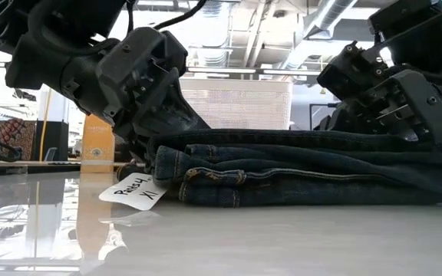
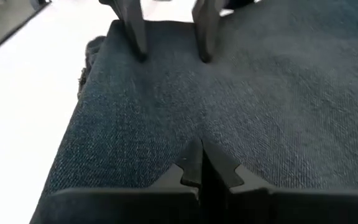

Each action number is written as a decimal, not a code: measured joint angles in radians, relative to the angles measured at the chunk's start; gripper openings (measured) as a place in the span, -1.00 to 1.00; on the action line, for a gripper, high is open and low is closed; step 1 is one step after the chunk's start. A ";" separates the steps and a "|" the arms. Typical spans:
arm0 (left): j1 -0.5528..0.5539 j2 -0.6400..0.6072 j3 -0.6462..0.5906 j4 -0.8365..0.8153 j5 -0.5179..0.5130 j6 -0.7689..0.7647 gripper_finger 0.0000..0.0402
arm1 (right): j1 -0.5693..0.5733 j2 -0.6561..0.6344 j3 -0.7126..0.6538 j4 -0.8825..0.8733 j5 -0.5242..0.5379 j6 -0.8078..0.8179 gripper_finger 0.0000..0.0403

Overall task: Fold laundry
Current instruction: Fold the dark blue jeans from the white laundry organizer, then fold the black shorts from the white laundry organizer

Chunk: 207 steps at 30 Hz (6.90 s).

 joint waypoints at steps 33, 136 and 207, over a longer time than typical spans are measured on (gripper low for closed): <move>-0.019 -0.262 0.001 -0.342 -0.255 0.049 0.08 | -0.176 -0.630 -0.002 -0.505 0.082 -0.020 -0.88; 1.030 -0.230 0.984 -1.084 0.154 0.625 0.08 | 0.080 -0.536 0.273 -1.080 0.174 0.167 -0.88; 1.122 0.131 1.427 -1.441 0.032 0.911 -0.73 | -0.040 -0.591 0.211 -0.953 0.085 0.213 -0.88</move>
